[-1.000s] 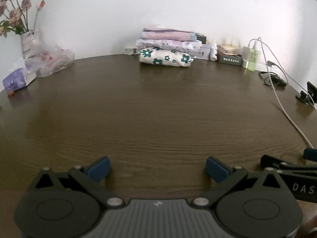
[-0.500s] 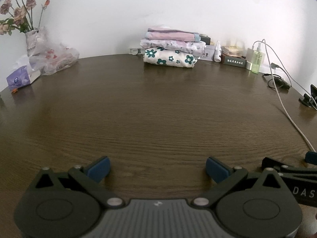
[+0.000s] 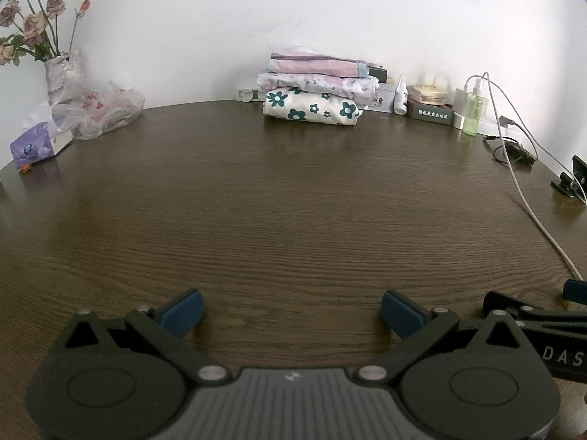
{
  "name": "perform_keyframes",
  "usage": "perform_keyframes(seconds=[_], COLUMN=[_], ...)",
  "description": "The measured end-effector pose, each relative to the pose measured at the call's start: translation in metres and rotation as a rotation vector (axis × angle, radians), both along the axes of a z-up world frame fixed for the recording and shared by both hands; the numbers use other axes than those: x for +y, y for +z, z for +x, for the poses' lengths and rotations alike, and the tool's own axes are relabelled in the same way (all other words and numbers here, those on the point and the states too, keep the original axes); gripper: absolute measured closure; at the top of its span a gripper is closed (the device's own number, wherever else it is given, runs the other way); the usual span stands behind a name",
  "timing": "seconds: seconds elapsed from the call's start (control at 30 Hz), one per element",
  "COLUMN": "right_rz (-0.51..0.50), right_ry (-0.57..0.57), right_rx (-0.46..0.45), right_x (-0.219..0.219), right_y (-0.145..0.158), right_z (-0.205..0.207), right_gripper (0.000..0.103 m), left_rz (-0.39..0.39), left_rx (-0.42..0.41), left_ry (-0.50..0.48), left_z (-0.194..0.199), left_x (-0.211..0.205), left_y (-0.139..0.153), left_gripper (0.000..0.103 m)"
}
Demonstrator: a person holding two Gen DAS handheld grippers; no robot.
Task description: Fold clothes
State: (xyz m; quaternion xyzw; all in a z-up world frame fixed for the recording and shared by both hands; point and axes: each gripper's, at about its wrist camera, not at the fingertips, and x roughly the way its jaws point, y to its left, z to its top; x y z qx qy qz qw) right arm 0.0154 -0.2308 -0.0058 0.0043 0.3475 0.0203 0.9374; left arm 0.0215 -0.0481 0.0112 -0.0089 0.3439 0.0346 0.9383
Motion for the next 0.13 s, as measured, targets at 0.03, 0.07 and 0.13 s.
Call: perform_keyframes(seconds=[0.03,0.07,0.13], right_rz=[0.0,0.0,0.0], right_ry=[0.0,0.0,0.0], right_rx=[0.0,0.0,0.0], right_x=[0.0,0.0002,0.0004], right_y=[0.0,0.0,0.0], right_z=[0.0,-0.0001,-0.0001], right_gripper=[0.001,0.0,0.001], left_rz=[0.0,0.0,0.0], left_rx=[0.0,0.0,0.0], left_ry=[0.0,0.0,0.001], left_z=[0.0,0.0,-0.0001], left_x=[-0.0001,-0.0001,-0.0003], left_y=[0.0,0.0,-0.0001], left_gripper=[0.0,0.0,0.0])
